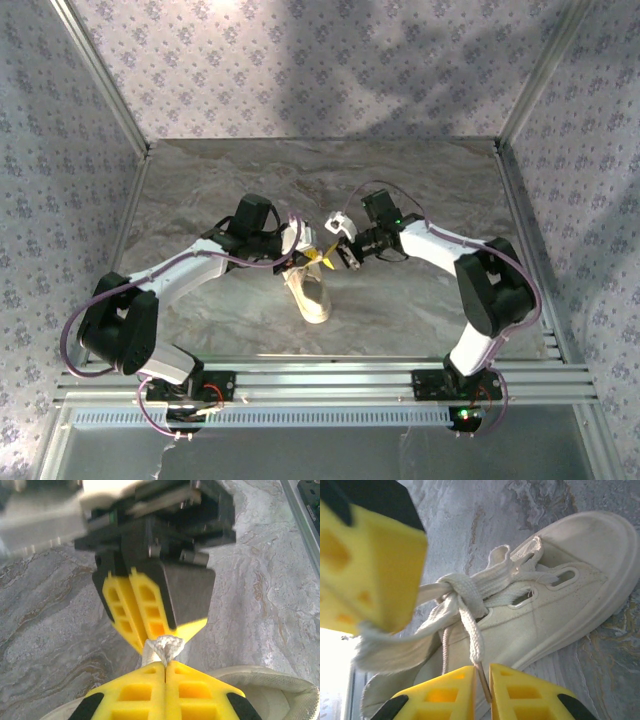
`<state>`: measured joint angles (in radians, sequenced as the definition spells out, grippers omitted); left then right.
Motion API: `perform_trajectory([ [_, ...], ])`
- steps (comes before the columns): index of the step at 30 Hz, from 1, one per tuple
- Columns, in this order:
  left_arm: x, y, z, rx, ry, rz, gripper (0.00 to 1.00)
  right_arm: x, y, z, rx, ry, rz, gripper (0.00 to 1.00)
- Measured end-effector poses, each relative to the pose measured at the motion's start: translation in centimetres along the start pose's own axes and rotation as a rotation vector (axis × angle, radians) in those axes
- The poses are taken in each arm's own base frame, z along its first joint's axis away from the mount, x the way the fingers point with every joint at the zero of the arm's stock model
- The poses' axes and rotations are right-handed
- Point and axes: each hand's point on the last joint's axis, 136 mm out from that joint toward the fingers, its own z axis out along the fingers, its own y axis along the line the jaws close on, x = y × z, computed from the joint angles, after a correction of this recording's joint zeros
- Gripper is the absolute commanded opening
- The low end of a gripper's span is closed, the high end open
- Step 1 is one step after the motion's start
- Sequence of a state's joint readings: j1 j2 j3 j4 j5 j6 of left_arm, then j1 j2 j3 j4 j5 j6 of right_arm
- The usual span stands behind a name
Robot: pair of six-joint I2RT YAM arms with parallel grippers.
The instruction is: Tie the shoes
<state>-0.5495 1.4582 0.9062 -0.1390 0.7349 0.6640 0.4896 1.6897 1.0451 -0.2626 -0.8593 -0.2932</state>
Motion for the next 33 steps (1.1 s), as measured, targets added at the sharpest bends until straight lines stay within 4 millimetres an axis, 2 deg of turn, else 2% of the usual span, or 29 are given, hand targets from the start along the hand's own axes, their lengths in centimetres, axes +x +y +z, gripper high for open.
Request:
perform_trajectory([
  [4,0.1,0.0,0.0,-0.001,0.003,-0.003,0.0,-0.2,0.2,-1.0,0.005,-0.012,0.007,0.12],
  [6,0.3,0.0,-0.1,-0.002,0.005,-0.007,0.0,0.1,0.2,-1.1,0.004,-0.008,0.018,0.14],
  [7,0.4,-0.1,-0.1,-0.001,0.007,-0.009,0.0,0.3,0.2,-1.1,0.003,-0.005,0.024,0.18],
  [9,0.5,-0.1,-0.1,-0.001,0.009,-0.012,0.0,0.6,0.2,-1.0,0.0,0.002,0.039,0.37],
  [10,0.6,-0.1,-0.1,0.0,0.01,-0.013,0.0,0.6,0.2,-1.0,-0.001,0.002,0.038,0.42],
  [13,0.6,-0.2,-0.1,0.001,0.011,-0.014,0.0,0.6,0.2,-0.9,-0.008,-0.003,0.025,0.48],
  [21,0.5,-0.2,-0.2,0.0,0.01,-0.014,0.0,0.8,-1.2,1.5,-0.052,0.018,0.026,0.51],
  [29,0.4,-0.3,-0.4,0.002,0.006,-0.016,0.0,-0.4,-0.6,3.2,-0.112,0.016,-0.042,0.52],
  [31,0.4,-0.3,-0.4,0.003,0.006,-0.017,0.0,-0.4,-0.6,3.6,-0.125,0.019,-0.045,0.5],
  [33,0.4,-0.3,-0.5,0.003,0.007,-0.018,0.0,-0.1,-0.7,3.9,-0.135,0.029,-0.038,0.44],
])
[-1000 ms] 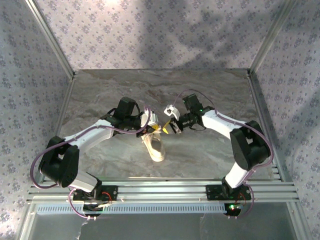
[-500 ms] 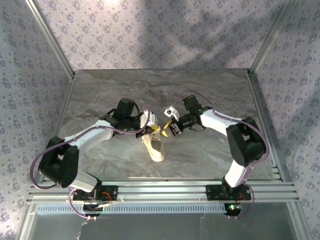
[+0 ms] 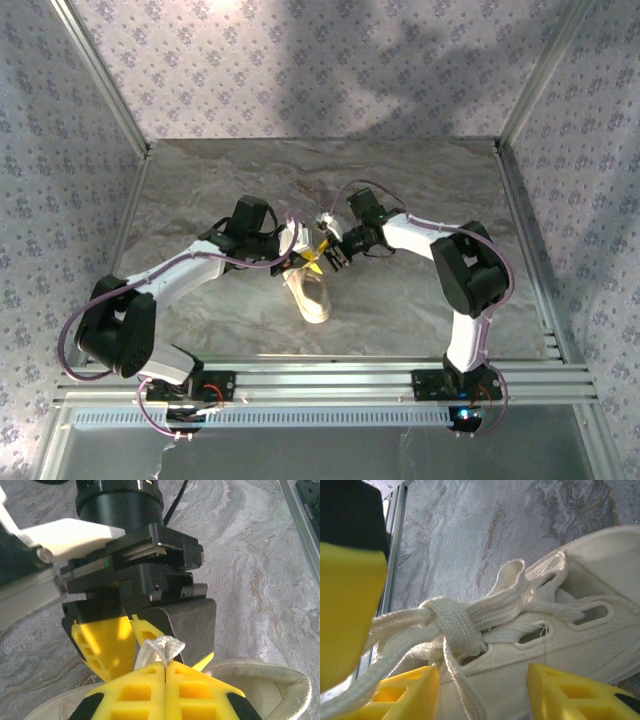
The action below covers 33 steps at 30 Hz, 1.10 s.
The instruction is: Tie the shoes
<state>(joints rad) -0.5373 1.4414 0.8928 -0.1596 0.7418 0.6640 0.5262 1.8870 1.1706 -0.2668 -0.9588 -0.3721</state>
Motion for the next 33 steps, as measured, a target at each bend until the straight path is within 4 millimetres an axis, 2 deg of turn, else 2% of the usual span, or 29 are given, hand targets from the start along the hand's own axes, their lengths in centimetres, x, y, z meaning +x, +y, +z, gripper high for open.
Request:
perform_trajectory([
  [3,0.0,0.0,0.0,0.0,0.0,-0.001,0.0,-0.1,-0.3,0.2,-0.006,0.006,0.001,0.2],
  [5,0.0,0.0,0.0,0.002,-0.001,-0.001,0.0,-0.2,-0.3,0.2,-0.009,0.006,-0.001,0.15],
  [12,0.1,0.1,-0.1,-0.001,-0.001,-0.003,0.0,-0.4,0.1,-0.7,0.001,0.006,0.013,0.12],
  [17,0.1,0.2,-0.2,-0.005,-0.001,-0.005,0.0,-0.7,1.7,-2.3,0.013,-0.004,0.004,0.12],
  [22,0.1,0.3,-0.2,-0.007,0.0,-0.006,0.0,-0.1,2.3,-2.7,0.012,0.003,0.02,0.11],
  [33,0.3,0.3,-0.2,-0.009,0.002,-0.01,0.0,1.9,0.9,-4.4,0.052,-0.003,0.116,0.11],
])
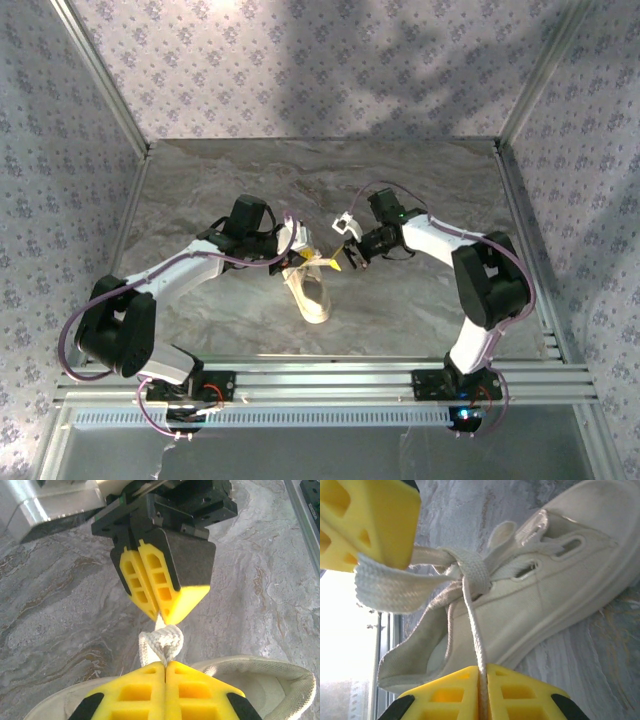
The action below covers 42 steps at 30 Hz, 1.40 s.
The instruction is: Tie the shoes
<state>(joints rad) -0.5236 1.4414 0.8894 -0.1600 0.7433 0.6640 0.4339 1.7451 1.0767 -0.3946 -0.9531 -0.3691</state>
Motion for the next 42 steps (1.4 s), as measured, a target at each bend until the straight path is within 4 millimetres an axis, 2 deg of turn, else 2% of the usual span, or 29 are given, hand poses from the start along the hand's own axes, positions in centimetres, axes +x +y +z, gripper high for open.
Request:
perform_trajectory([
  [4,0.4,-0.2,0.1,0.002,0.007,-0.006,0.0,0.0,-0.2,-0.3,0.012,-0.002,0.011,0.14],
  [5,0.4,-0.2,0.1,0.002,0.008,-0.007,0.04,0.1,-0.3,-0.3,0.019,0.001,0.017,0.16],
  [6,0.4,-0.2,0.1,0.002,0.007,-0.006,0.13,0.2,-0.4,-0.3,0.025,0.006,0.024,0.19],
  [8,0.3,-0.2,0.0,0.002,0.006,0.001,0.28,0.3,-0.7,-0.2,0.046,0.018,0.042,0.33],
  [9,0.3,-0.2,0.0,0.0,0.006,0.003,0.33,0.4,-0.9,-0.3,0.06,0.025,0.053,0.35],
  [14,-0.2,-0.5,-0.6,-0.002,0.003,0.011,0.46,0.8,-2.7,-0.6,0.151,0.052,0.113,0.48],
  [18,-1.0,-0.7,-1.4,-0.011,-0.001,0.033,0.48,1.0,-3.8,-1.3,0.222,0.06,0.156,0.52],
  [21,-1.3,-0.5,-2.1,-0.032,0.004,0.054,0.49,0.7,-3.5,-2.0,0.247,0.056,0.162,0.55],
  [25,-0.7,0.8,-4.1,-0.103,0.031,0.081,0.53,-0.8,-1.6,-2.6,0.239,0.055,0.132,0.57],
  [30,1.7,2.5,-5.7,-0.167,0.114,0.092,0.53,-3.0,1.0,-1.7,0.209,0.068,0.111,0.61],
  [33,2.6,2.6,-5.6,-0.163,0.142,0.104,0.54,-3.5,1.9,-1.3,0.197,0.078,0.148,0.62],
  [37,3.6,2.8,-5.1,-0.148,0.174,0.116,0.55,-4.2,1.8,-0.8,0.19,0.096,0.203,0.64],
  [42,4.3,3.5,-4.6,-0.133,0.211,0.142,0.59,-3.5,1.5,0.6,0.174,0.15,0.266,0.64],
])
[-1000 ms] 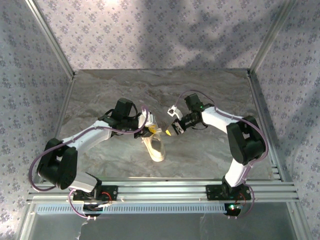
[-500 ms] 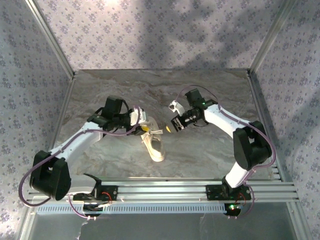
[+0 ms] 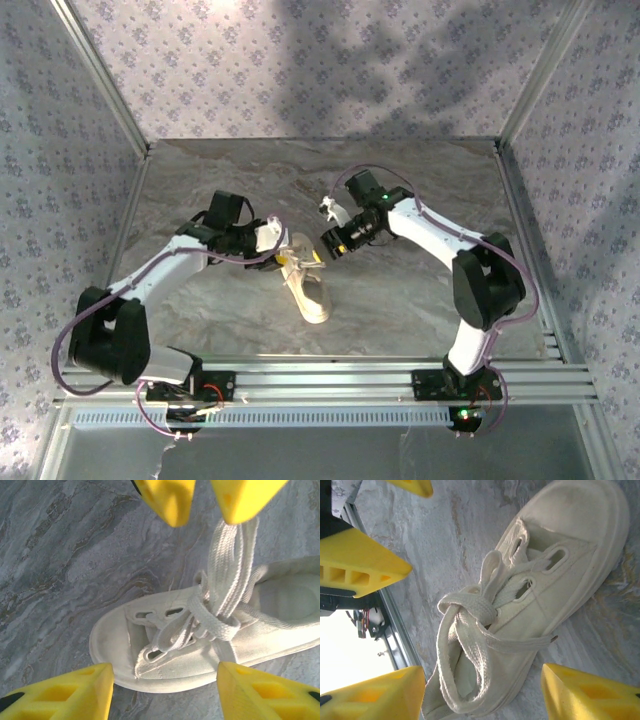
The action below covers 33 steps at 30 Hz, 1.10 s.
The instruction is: Tie the shoes
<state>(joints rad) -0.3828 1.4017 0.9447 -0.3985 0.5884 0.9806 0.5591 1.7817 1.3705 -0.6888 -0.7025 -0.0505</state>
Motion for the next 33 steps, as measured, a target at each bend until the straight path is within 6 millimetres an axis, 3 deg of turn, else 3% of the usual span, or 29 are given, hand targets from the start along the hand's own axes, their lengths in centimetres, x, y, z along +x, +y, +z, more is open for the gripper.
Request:
perform_trajectory([
  [8,0.4,1.6,1.6,0.051,0.038,0.05,0.6,1.4,0.0,1.5,-0.012,0.078,0.049,0.6],
  [18,1.4,0.5,3.6,0.185,0.082,0.091,0.6,1.7,0.2,1.7,-0.013,0.125,0.048,0.19],
  [24,0.4,-0.4,4.7,0.248,0.086,0.139,0.61,1.9,0.4,1.9,-0.001,0.154,0.029,0.09],
  [33,1.9,-1.8,6.0,0.329,0.121,0.123,0.58,2.3,0.0,1.9,0.032,0.176,0.005,0.02],
])
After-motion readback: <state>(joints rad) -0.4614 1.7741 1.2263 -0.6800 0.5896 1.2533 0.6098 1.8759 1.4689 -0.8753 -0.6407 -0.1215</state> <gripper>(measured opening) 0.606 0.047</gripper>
